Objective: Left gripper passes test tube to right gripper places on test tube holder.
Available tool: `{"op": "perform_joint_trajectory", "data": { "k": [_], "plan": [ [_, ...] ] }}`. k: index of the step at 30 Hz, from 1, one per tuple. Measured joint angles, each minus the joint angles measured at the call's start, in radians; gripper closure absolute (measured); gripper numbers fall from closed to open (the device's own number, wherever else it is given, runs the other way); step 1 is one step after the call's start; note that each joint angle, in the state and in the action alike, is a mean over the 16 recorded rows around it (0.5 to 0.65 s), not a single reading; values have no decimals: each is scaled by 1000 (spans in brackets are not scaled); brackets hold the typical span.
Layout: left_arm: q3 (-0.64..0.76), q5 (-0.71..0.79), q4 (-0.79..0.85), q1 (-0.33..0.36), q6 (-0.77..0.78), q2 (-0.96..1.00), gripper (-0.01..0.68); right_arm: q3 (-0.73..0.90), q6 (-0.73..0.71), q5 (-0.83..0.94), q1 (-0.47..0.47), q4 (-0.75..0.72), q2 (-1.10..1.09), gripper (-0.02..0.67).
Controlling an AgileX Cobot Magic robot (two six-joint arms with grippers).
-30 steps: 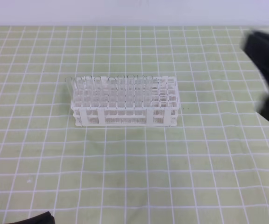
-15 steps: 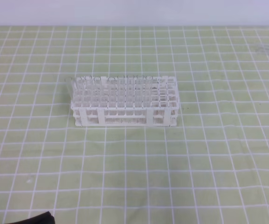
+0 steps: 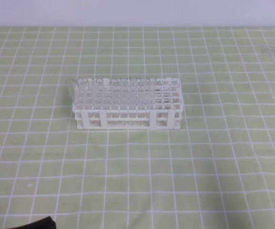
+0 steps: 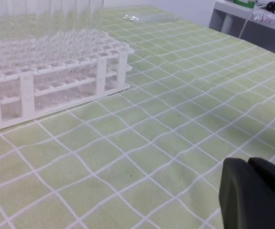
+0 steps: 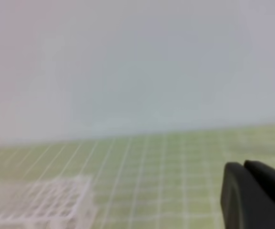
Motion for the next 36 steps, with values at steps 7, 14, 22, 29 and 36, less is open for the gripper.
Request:
{"op": "perform_joint_trajectory", "data": {
  "k": [7,14,22,29,36],
  "plan": [
    [-3,7,0,0,-1,0,675,164,0,-61,-160,35,-143,664],
    [-4,11,0,0,0,-1,676,220,-4,3,-186,34,-194,664],
    [-2,10,0,0,2,0,675,227,-18,124,-186,33,-193,664],
    [-2,11,0,0,2,0,675,227,-27,187,-186,34,-193,664],
    [-1,9,0,0,2,0,675,227,-26,196,-186,37,-193,665]
  ]
}}
